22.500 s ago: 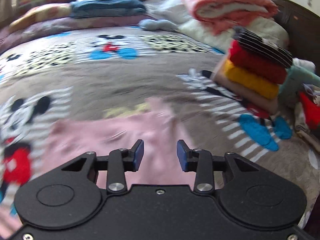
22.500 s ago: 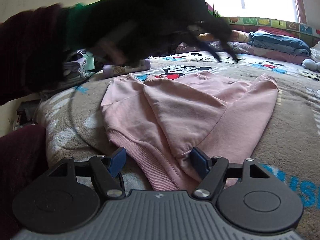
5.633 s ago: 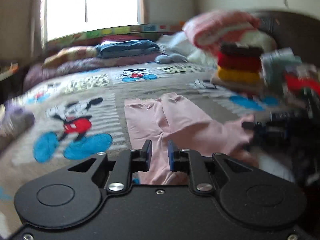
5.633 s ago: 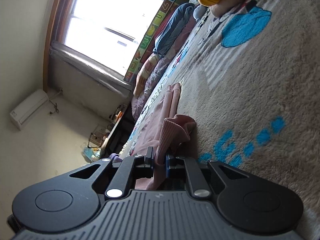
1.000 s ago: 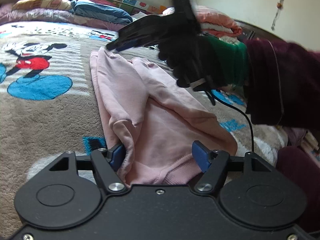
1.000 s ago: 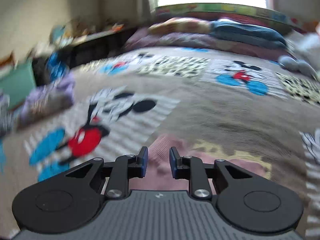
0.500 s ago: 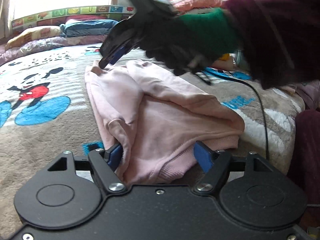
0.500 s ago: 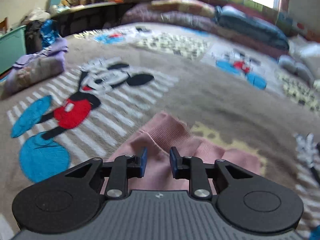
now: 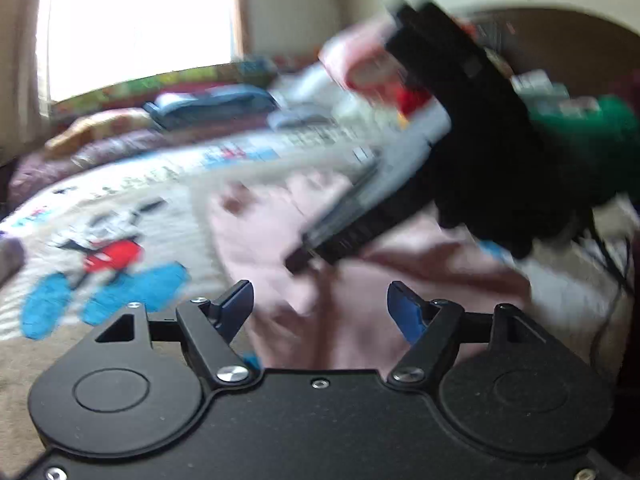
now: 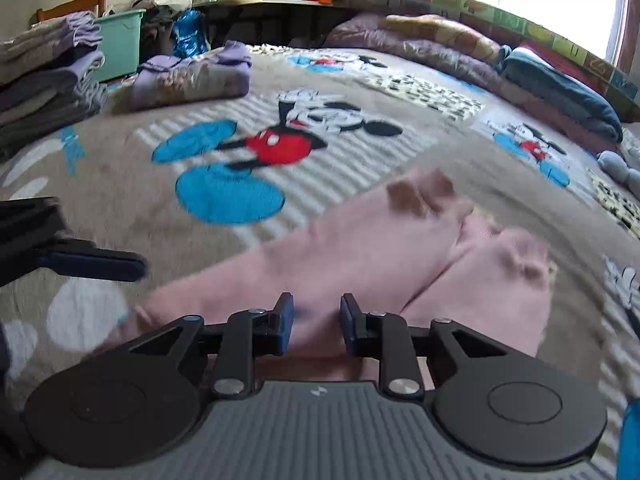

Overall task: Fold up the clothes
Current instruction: 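Press the right gripper along the folded sleeve to flatten it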

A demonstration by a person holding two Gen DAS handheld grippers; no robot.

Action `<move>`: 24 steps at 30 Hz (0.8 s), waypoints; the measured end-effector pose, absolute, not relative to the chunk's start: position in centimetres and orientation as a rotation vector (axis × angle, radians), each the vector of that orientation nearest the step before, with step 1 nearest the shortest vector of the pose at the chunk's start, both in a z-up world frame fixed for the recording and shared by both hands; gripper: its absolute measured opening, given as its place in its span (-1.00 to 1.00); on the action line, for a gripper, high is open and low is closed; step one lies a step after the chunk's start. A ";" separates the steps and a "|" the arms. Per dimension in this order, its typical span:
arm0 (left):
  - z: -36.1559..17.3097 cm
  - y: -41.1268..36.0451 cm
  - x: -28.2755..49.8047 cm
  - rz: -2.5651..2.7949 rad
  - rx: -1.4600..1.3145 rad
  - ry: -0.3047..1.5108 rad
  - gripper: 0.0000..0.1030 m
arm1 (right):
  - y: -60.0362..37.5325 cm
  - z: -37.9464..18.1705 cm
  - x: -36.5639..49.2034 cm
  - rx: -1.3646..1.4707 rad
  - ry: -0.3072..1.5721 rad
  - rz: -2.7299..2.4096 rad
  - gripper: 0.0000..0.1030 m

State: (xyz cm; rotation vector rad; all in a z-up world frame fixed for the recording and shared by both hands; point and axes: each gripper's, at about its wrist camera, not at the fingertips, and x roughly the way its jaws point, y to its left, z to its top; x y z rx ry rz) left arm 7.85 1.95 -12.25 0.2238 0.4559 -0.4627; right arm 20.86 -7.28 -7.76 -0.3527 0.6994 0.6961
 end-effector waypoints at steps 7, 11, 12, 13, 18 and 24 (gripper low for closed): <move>-11.7 1.5 6.9 -0.422 0.310 0.424 0.42 | -7.4 -8.6 20.8 -0.366 0.727 0.690 -0.30; -11.4 1.4 7.1 -0.457 0.276 0.400 0.42 | -7.0 -8.1 20.3 -0.384 0.700 0.713 -0.30; -11.8 1.1 7.4 -0.467 0.284 0.427 0.42 | -6.9 -8.0 20.1 -0.389 0.694 0.718 -0.30; -12.5 0.7 7.9 -0.477 0.303 0.477 0.42 | -6.8 -7.9 20.0 -0.394 0.687 0.724 -0.30; -13.9 1.6 9.4 -0.490 0.195 0.576 0.43 | -7.2 -9.4 21.5 -0.340 0.761 0.729 -0.19; -12.5 1.3 7.3 -0.483 0.192 0.492 0.44 | -7.5 -8.1 20.6 -0.337 0.742 0.712 -0.19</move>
